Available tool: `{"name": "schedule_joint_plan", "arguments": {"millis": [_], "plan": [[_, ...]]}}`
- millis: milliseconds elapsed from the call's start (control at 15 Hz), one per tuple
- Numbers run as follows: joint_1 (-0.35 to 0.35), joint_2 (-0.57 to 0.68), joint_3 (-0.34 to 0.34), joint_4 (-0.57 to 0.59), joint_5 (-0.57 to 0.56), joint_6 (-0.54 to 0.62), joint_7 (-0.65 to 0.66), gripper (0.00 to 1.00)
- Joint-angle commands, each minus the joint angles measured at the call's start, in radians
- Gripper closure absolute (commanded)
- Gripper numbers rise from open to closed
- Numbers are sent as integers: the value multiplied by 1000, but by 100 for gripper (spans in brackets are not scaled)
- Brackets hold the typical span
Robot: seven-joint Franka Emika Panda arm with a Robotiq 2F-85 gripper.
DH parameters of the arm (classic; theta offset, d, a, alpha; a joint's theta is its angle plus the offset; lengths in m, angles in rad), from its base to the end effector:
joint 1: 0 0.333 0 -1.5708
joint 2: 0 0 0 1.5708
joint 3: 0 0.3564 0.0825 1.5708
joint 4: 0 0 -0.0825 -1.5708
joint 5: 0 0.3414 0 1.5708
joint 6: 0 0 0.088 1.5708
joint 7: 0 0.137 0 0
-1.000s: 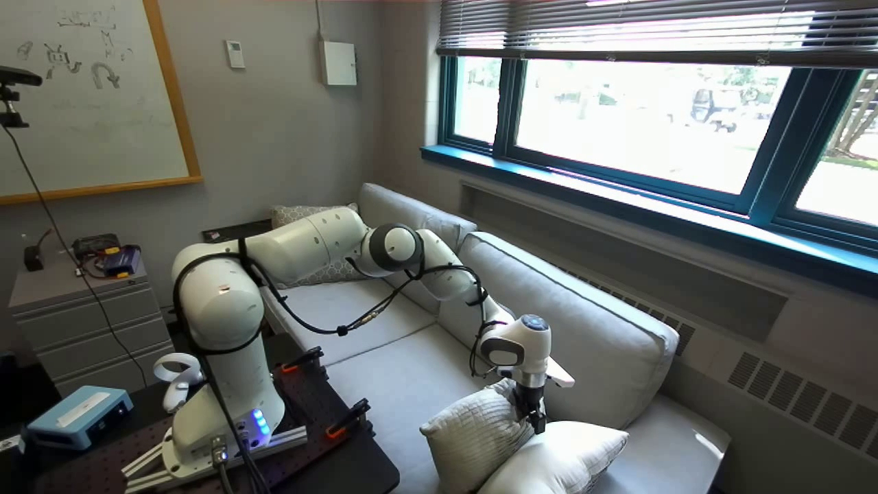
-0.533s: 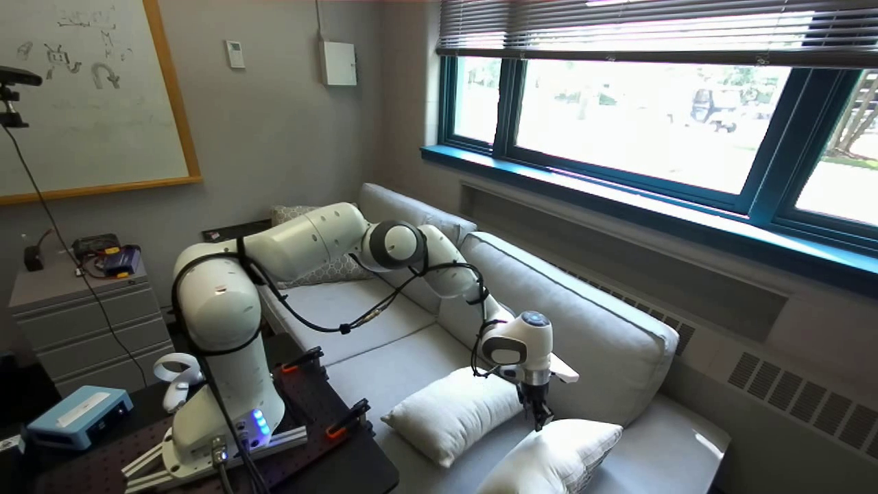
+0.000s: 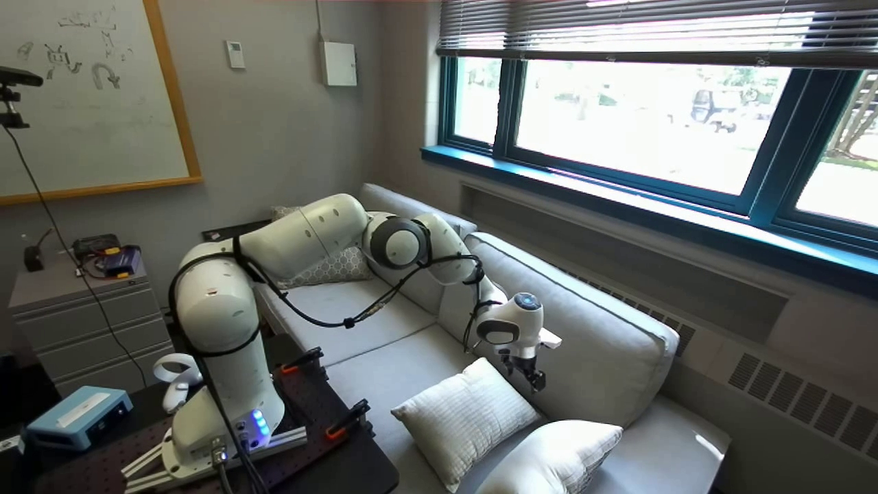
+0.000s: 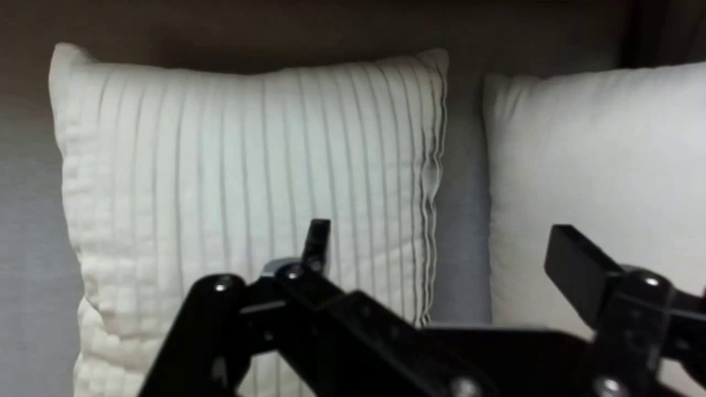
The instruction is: Arrange the cushions on the couch
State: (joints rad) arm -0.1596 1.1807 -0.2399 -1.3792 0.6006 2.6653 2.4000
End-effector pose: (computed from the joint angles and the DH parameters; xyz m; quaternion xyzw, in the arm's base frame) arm 0.6788 -0.2523 0.0406 0.0060 0.9955 -0.0007 0.0941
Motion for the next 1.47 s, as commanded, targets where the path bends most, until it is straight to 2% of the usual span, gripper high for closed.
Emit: {"name": "schedule_joint_plan", "arguments": {"millis": [0,267,400,600,800,867,933,1200,1400], "plan": [[-20,0,26,3,-52,8,31,0],[-39,9,23,3,-59,7,31,0],[-15,39,0,33,-83,-12,83,0],[17,66,10,75,-131,-65,184,0],[80,90,25,114,-181,-113,291,0],[173,107,-69,115,-22,-145,211,0],[212,108,-85,112,6,-158,211,0],[420,169,-264,135,222,-277,203,0],[544,200,-353,128,281,-404,203,0]]}}
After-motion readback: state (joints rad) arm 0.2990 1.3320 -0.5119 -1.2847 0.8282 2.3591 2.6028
